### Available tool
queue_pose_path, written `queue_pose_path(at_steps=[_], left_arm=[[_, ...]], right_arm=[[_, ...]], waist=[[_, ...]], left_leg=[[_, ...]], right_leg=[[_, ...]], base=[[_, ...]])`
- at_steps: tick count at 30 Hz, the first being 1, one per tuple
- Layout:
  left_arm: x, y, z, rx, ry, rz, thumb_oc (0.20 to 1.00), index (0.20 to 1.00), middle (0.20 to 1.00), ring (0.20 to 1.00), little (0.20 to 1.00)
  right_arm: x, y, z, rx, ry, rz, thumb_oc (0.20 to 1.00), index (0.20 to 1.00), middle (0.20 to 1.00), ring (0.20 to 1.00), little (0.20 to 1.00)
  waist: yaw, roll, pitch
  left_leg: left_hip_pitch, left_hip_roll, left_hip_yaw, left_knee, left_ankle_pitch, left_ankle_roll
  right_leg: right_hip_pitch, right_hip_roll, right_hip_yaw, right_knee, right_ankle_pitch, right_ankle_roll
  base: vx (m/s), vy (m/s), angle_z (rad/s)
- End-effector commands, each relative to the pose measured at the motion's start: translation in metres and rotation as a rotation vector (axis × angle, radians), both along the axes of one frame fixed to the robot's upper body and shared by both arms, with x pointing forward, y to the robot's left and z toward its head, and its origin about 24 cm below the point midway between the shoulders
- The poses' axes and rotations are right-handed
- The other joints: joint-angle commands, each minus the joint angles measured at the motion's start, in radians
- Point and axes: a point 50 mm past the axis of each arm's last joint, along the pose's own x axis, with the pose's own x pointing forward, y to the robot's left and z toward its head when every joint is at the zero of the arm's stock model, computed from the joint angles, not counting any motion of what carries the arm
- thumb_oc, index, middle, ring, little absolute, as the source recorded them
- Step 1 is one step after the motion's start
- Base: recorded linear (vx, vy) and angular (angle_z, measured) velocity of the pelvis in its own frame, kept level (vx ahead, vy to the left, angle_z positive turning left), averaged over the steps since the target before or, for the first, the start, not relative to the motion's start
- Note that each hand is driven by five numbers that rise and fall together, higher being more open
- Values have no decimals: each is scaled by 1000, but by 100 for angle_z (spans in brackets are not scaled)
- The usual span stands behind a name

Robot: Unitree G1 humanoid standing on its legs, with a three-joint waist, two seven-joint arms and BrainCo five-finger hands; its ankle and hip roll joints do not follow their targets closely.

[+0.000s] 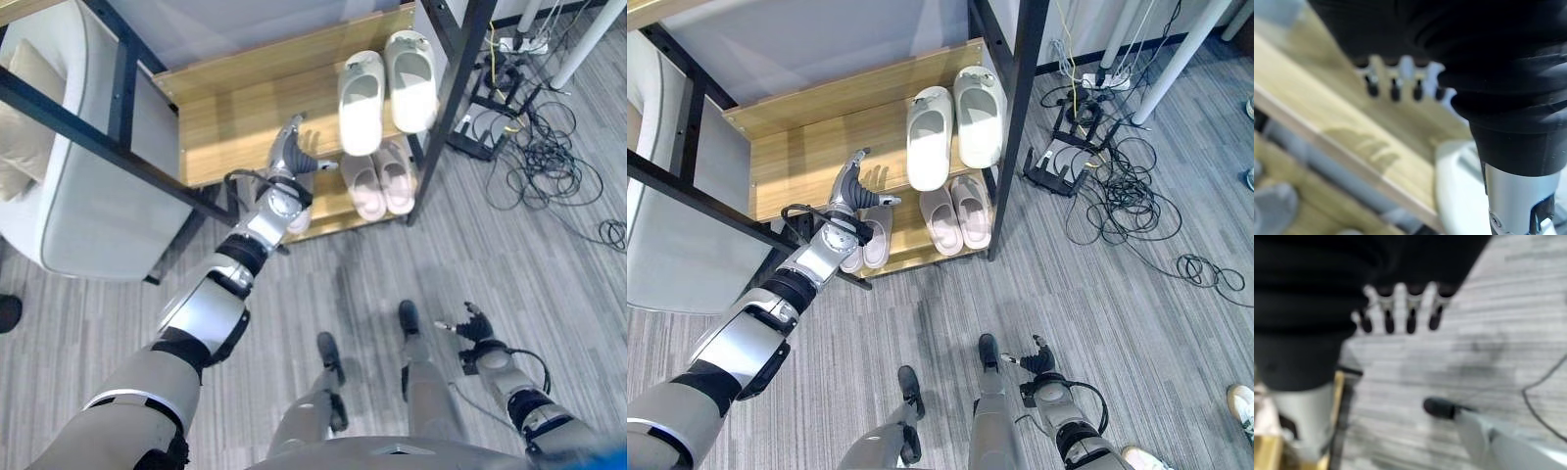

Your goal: Arrange the slippers neatly on the shoe rack.

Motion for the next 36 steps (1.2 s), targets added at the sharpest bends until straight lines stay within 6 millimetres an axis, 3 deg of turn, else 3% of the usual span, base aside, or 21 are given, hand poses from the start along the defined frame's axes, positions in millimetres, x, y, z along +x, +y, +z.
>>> queue_pose_path(at_steps=[1, 6, 12, 21, 26, 36], left_arm=[[9, 21, 40, -23, -127, 79, 1000, 1000, 1000, 1000, 1000], [9, 15, 38, -44, -126, 76, 1000, 1000, 1000, 1000, 1000], [12, -10, 44, -77, -138, 54, 1000, 1000, 1000, 1000, 1000], [11, -39, 48, -198, -131, -18, 1000, 1000, 1000, 1000, 1000], [2, -67, 35, -284, -88, -107, 1000, 1000, 1000, 1000, 1000], [-7, -98, 17, -352, 0, -186, 1000, 1000, 1000, 1000, 1000]], right_arm=[[23, -7, 19, -44, -85, 9, 1000, 1000, 1000, 1000, 1000], [24, -9, 21, -62, -92, 11, 1000, 1000, 1000, 1000, 1000], [35, -11, 30, -95, -131, 20, 1000, 1000, 1000, 1000, 1000], [36, -13, 31, -96, -125, 16, 1000, 1000, 1000, 1000, 1000], [38, -11, 32, -87, -129, 15, 1000, 1000, 1000, 1000, 1000], [40, -13, 33, -97, -124, 15, 1000, 1000, 1000, 1000, 1000]], waist=[[0, -5, 97], [-2, -8, 105], [-10, -12, 125], [-17, -8, 140], [-17, 4, 139], [-26, 21, 134]], left_leg=[[-62, 29, -87, 114, -101, -45], [-75, 27, -89, 110, -95, -45], [-104, 26, -90, 105, -83, -45], [-114, 27, -92, 108, -78, -42], [-107, 26, -86, 112, -82, -42], [-94, 22, -78, 108, -84, -41]], right_leg=[[23, -43, 3, 117, -175, 64], [8, -40, 7, 116, -169, 63], [-30, -37, 19, 121, -160, 62], [-43, -34, 24, 127, -162, 61], [-40, -31, 32, 133, -165, 59], [-41, -31, 44, 141, -169, 60]], base=[[0, 0, 0], [-15, 6, -1], [-23, 0, -2], [0, -1, 0], [0, 0, 0], [1, 1, -1]])
